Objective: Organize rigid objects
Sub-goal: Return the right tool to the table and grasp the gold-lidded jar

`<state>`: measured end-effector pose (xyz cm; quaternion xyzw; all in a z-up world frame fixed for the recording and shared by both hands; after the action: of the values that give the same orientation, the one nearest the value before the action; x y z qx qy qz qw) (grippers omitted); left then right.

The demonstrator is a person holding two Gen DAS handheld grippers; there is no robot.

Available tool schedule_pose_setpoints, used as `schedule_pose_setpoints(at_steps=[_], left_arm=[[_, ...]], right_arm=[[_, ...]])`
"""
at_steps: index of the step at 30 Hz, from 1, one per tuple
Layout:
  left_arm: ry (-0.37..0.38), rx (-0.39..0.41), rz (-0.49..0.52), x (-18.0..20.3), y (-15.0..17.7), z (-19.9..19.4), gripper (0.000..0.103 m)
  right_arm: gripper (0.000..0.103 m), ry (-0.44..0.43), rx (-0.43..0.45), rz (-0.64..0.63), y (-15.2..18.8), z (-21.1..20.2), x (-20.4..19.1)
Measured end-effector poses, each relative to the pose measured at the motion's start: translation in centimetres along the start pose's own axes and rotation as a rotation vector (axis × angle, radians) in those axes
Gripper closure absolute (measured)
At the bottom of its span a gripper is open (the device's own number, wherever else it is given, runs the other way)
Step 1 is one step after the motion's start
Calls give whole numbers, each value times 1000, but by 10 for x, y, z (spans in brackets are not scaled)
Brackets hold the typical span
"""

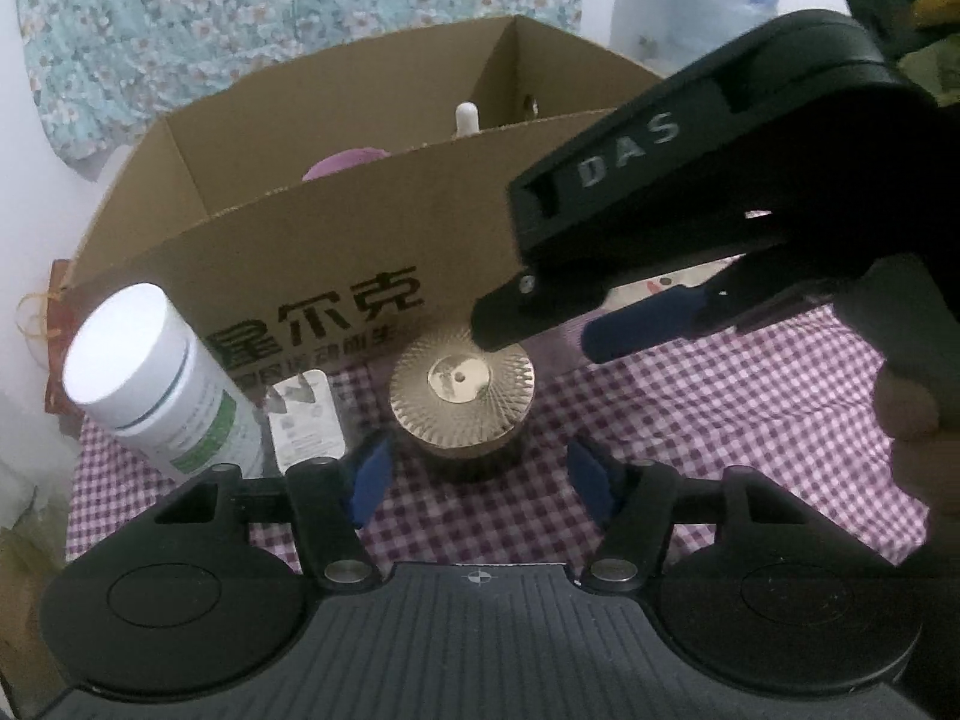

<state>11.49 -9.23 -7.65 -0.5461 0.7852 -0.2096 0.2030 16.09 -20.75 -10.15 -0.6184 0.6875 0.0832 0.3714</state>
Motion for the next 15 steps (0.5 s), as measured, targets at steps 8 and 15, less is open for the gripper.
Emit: schedule_pose_setpoints(at_steps=[8,15], left_arm=[[8,-5,-5,-2,-4,5,40],[27,-10,43,9,-2,0,40]], right_arm=[[55,-44,-49,-29,-9,20,-2],[55,-48,-76,-23,-4,17,1]])
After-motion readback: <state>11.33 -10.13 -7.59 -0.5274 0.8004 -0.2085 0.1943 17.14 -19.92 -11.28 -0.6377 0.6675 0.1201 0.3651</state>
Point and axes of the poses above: each gripper's, at about its wrist camera, not at the fingertips, and z roughly the way its jaws point, x to its right, y to its underside, the point moved 3 cm from there along z, roughly the way its jaws point, and after that the axes turned 5 degrees about -x, right-handed, at the moved point
